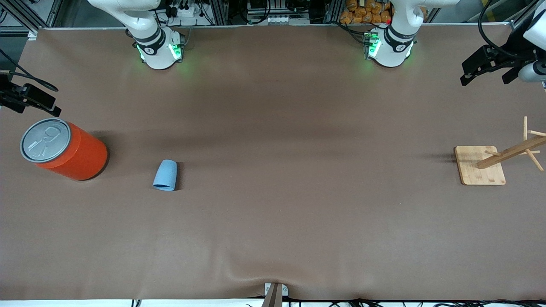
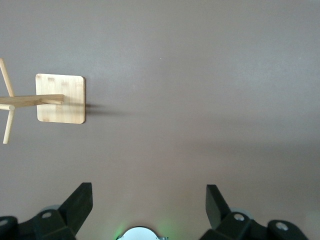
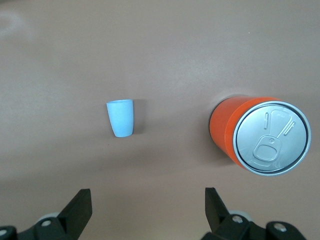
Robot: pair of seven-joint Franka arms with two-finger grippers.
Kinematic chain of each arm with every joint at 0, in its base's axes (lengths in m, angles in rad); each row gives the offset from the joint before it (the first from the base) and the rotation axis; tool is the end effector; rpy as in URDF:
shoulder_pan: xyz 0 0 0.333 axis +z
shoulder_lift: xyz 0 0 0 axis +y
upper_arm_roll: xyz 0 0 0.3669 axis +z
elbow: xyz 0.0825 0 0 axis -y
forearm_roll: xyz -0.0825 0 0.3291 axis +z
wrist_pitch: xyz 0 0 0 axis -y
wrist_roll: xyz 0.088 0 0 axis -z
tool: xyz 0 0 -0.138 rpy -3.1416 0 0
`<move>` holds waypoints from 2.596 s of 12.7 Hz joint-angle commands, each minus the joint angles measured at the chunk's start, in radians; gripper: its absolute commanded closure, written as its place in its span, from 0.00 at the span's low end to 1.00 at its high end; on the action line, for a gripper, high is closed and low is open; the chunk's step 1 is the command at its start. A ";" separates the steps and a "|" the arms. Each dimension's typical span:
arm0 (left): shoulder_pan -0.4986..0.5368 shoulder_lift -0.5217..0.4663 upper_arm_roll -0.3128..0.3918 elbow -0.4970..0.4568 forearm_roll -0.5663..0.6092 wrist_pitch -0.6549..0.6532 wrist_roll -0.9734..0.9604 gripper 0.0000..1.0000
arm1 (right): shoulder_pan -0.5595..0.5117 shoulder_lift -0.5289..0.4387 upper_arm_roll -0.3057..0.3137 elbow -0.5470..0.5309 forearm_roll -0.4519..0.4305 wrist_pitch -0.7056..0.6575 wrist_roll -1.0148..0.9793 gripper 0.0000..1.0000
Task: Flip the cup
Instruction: 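Reach the right gripper toward the upside-down blue cup, then lower the right gripper around the blue cup and close it, then lift the blue cup with the right gripper and carry it mid-table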
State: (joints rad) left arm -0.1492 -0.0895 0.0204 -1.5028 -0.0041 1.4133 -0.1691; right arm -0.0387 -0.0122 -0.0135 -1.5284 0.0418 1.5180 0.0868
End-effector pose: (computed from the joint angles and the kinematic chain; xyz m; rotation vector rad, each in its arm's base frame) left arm 0.4457 -0.0577 0.7009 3.1352 0.0620 -0.0014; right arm 0.4900 -0.0197 0.6635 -3.0924 0.2118 -0.0017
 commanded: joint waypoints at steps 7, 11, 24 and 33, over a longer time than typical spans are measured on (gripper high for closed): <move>0.002 0.002 0.001 0.007 0.009 -0.011 0.022 0.00 | -0.009 0.058 -0.005 0.025 0.015 -0.013 -0.006 0.00; 0.002 0.002 0.001 0.009 0.006 -0.011 0.022 0.00 | 0.000 0.211 -0.002 0.033 0.015 -0.015 -0.010 0.00; 0.003 0.004 0.013 0.009 0.004 -0.004 0.020 0.00 | 0.167 0.394 0.001 -0.455 0.132 0.764 0.025 0.00; 0.002 0.004 0.015 0.009 0.006 -0.004 0.020 0.00 | 0.212 0.517 0.000 -0.464 0.121 0.922 0.024 0.22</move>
State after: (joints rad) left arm -0.1492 -0.0875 0.0328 -1.5032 -0.0041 1.4136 -0.1691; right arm 0.1653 0.4842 -0.0078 -1.9866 0.1562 2.3985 0.1215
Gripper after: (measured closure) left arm 0.000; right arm 0.000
